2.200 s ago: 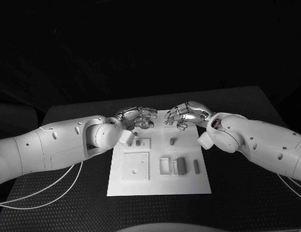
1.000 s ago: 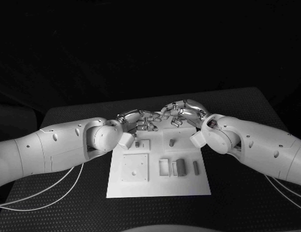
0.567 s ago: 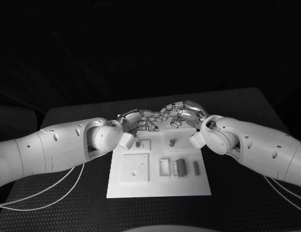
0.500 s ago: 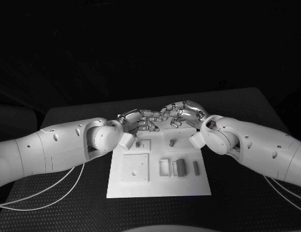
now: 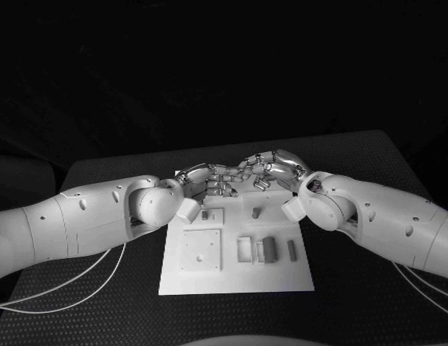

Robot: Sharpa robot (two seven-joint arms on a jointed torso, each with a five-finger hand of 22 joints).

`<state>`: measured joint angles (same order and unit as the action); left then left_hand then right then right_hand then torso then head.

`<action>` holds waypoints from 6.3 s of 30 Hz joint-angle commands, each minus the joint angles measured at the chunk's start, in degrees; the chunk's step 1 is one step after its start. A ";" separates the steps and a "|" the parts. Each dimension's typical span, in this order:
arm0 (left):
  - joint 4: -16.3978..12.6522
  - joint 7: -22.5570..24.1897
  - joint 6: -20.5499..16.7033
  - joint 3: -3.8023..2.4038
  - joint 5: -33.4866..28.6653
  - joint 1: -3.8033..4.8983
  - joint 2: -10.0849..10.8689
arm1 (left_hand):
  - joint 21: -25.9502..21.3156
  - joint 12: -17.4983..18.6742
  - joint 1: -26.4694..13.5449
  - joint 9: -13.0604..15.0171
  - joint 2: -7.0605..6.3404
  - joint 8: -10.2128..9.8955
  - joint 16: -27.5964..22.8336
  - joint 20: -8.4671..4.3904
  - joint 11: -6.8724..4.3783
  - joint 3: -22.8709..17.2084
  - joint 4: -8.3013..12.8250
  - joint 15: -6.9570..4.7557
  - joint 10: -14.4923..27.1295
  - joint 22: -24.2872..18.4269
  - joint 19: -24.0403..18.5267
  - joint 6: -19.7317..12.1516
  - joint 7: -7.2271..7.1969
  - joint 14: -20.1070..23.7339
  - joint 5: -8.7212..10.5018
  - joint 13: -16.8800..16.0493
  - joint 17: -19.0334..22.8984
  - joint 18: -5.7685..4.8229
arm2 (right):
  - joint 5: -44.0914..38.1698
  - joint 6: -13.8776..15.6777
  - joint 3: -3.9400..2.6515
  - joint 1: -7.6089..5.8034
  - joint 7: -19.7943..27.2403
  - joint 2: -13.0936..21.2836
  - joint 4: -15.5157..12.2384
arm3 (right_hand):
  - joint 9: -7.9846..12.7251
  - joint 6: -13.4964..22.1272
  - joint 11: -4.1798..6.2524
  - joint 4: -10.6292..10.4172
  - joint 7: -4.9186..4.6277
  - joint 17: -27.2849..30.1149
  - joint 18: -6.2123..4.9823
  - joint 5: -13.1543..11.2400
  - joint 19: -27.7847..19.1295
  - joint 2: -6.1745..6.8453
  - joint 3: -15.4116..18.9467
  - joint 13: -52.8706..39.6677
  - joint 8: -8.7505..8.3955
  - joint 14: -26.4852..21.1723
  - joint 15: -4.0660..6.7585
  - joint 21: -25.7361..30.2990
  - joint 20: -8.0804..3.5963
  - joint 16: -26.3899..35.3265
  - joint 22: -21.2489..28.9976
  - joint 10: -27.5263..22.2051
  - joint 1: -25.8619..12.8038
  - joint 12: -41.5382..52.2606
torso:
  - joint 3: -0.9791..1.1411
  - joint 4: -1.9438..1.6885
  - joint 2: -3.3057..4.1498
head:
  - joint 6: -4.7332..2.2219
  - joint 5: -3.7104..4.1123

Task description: Assemble the parts on the task board

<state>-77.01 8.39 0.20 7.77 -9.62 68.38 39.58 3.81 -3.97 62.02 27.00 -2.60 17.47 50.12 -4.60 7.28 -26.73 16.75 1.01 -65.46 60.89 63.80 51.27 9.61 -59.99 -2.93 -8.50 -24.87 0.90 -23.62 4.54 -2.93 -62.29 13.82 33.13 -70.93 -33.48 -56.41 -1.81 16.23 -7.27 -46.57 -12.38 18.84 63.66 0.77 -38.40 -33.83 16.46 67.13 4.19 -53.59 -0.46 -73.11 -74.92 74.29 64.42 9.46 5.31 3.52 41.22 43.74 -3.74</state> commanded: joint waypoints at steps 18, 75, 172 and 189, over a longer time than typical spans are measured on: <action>-0.28 -1.34 -0.46 -0.04 0.66 0.03 -0.27 | 0.19 0.05 2.52 -0.21 -1.56 -0.45 -1.04 0.17 0.05 0.69 0.08 0.09 -0.38 -0.68 0.21 -0.54 0.12 -0.36 0.10 0.80 -1.23 0.97 | 1.20 -1.06 -0.02 0.23 0.90 0.14 -0.59 | 0.03 -0.43 0.14 0.23 0.03 -0.06 -2.62 0.34 -0.28 -0.57 -0.11 -0.09 0.41 -0.15 0.39 -0.32 -0.31 -0.12 -1.14 0.09 0.09 0.03 | -0.04 0.02 0.00 | 0.03 -0.03; -0.20 -1.25 -1.93 -0.05 0.93 0.03 -0.09 | 0.43 0.15 4.02 -1.01 -1.88 -1.45 -2.99 -0.75 -0.86 -1.96 0.03 -0.71 -4.03 -1.09 0.94 -1.85 0.88 -1.14 0.11 1.05 -7.01 0.05 | 0.16 -2.56 0.00 0.39 0.45 0.56 -0.67 | -0.03 -0.54 0.17 0.34 0.09 -0.10 -2.62 0.34 -0.45 -0.52 -0.08 -0.23 0.47 -0.22 0.41 -0.35 -0.31 -0.12 -1.14 0.13 0.13 0.04 | -0.03 0.00 0.00 | 0.37 0.03; 2.32 2.57 -12.67 0.03 37.71 0.08 2.95 | 4.79 -2.76 8.28 1.34 0.04 5.37 -2.21 -4.35 -4.92 -8.87 0.13 -4.66 -12.61 2.42 6.94 7.07 -3.50 -7.87 0.12 -5.36 -17.77 -0.01 | -0.69 -1.31 0.00 0.41 0.31 2.66 6.35 | 1.59 6.08 -2.74 0.34 -2.60 -0.70 -2.62 0.30 -2.42 2.39 6.31 1.43 -2.70 -2.26 -2.39 -0.67 0.44 -0.97 -1.06 -6.52 -1.12 -3.93 | 0.07 -0.01 -0.03 | 0.62 -0.16; -5.24 3.13 -16.81 4.91 67.96 0.08 10.59 | 5.82 -2.74 9.72 1.78 -1.29 5.44 -2.27 -4.83 -5.25 -9.41 0.14 -5.03 -13.01 3.71 7.30 7.98 -3.95 -9.02 0.12 -6.73 -19.14 -0.12 | -2.58 -1.32 -0.01 -2.77 0.42 2.94 14.23 | 1.57 5.81 -2.71 0.42 -2.68 -0.69 -2.62 0.34 -2.30 2.47 6.30 1.49 -2.50 -2.13 -2.36 -0.76 0.36 -1.12 -1.05 -6.42 -0.69 -3.89 | -0.09 -0.15 -0.05 | 1.83 -1.72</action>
<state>-81.45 10.65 -14.69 12.54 48.94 68.47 49.89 9.41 -5.93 70.95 28.81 -3.99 22.81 47.87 -8.50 3.14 -35.92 16.90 -2.37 -76.99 64.57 70.58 58.76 5.62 -67.06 -2.66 -9.84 -43.96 0.78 -25.27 3.56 -2.94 -65.08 13.66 36.15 -56.76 -31.98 -50.47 -4.60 16.60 -9.59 -47.21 -12.36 19.09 61.40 2.85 -32.49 -32.40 13.84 64.88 2.15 -54.03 0.14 -74.00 -74.93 68.08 63.64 5.76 5.28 3.43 41.18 45.26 -5.33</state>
